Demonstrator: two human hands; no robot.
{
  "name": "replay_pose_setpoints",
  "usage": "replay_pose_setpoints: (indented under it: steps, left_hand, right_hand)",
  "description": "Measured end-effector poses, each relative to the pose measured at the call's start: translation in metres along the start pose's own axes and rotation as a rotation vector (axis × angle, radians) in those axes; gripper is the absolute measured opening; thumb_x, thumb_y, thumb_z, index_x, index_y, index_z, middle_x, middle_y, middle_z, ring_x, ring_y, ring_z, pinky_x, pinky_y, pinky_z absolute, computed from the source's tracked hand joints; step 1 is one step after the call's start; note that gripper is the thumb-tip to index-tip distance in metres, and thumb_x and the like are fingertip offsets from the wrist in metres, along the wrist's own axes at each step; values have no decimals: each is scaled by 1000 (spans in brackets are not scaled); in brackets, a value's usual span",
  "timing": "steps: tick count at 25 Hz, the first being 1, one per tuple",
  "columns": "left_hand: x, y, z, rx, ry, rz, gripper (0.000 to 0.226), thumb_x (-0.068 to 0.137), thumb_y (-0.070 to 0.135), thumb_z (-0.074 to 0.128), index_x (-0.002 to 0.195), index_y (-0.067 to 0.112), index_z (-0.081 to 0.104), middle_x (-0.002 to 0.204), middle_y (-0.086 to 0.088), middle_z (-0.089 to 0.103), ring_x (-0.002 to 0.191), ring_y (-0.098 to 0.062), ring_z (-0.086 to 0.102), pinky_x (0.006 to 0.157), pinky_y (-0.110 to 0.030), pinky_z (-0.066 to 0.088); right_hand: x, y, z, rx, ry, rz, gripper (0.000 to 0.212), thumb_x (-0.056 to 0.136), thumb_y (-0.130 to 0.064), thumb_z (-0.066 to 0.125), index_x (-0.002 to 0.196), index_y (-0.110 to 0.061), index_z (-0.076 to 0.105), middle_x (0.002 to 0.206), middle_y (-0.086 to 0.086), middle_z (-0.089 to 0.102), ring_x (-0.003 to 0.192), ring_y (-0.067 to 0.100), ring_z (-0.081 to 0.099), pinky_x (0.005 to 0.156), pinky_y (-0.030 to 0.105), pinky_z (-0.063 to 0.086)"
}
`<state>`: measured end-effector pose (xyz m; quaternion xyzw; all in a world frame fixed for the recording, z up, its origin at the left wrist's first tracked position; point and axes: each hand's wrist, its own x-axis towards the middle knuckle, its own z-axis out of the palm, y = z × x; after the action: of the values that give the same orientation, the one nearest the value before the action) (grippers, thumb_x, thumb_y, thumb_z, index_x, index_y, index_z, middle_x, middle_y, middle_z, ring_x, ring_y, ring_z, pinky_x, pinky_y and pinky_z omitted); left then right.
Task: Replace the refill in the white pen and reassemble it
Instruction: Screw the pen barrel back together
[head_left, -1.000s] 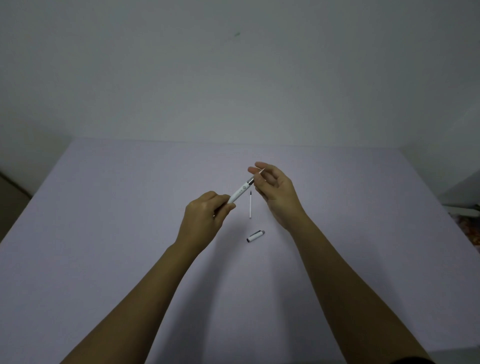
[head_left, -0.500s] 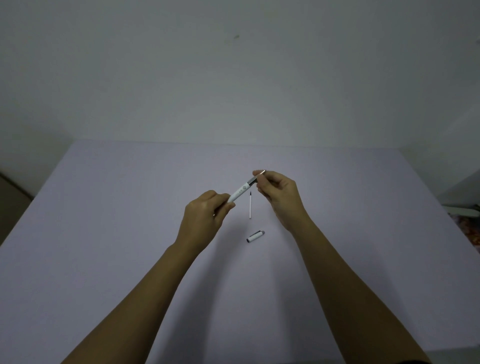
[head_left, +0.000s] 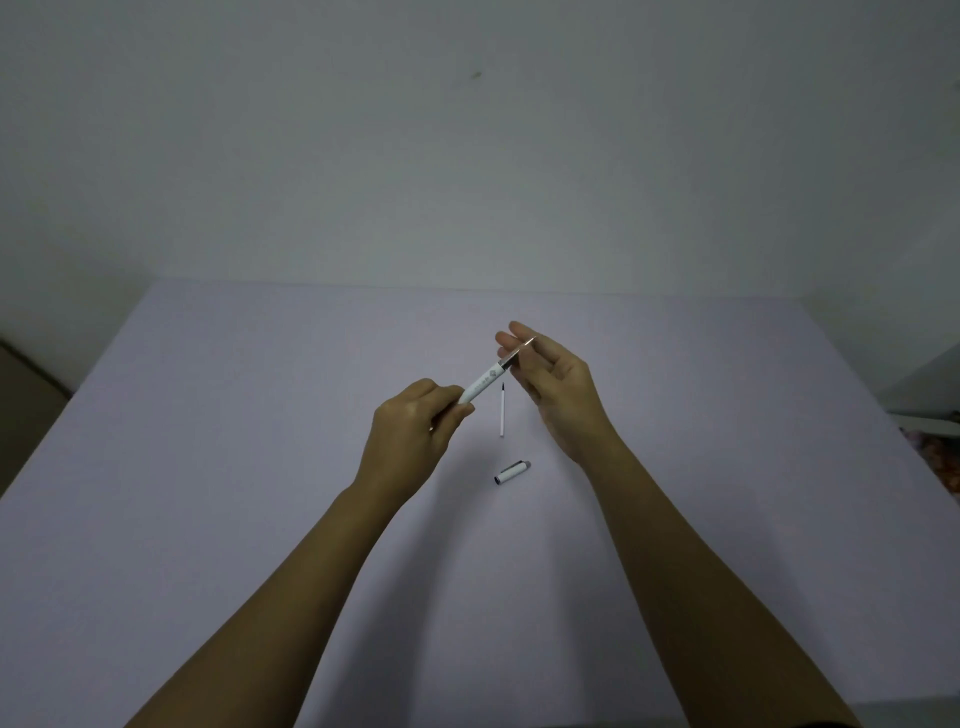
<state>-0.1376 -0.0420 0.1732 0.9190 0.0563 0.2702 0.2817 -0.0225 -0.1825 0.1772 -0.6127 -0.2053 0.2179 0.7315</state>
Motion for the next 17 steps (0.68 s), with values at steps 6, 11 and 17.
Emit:
replay_pose_setpoints:
  steps: [6,11,17]
  left_hand:
    - [-1,-1,3,-19,9,-5,9,81,12,70,87,5,70,65,-11,63,53,-23,54,49,-33,47]
    - [5,-6,5,-14,16,-1,10,80,12,70,87,4,69,65,-11,63,53,-23,55,49,-31,47]
    - [8,-10,9,46,46,-31,11,78,10,73,84,3,67,67,-12,63,54,-24,56,49,-29,45]
  right_hand:
    - [3,-2,2,-104,105,-22,4,82,-28,68,81,-26,71,78,-11,76,82,4,70,82,25,51]
    - [8,2,-1,-5,-8,-6,17,90,-21,58,100,-28,69,99,-11,75,108,9,65,97,22,49]
    - [20,5,10,-133,199,58,30,79,-30,71,73,-2,62,71,11,57,73,22,53,85,33,46]
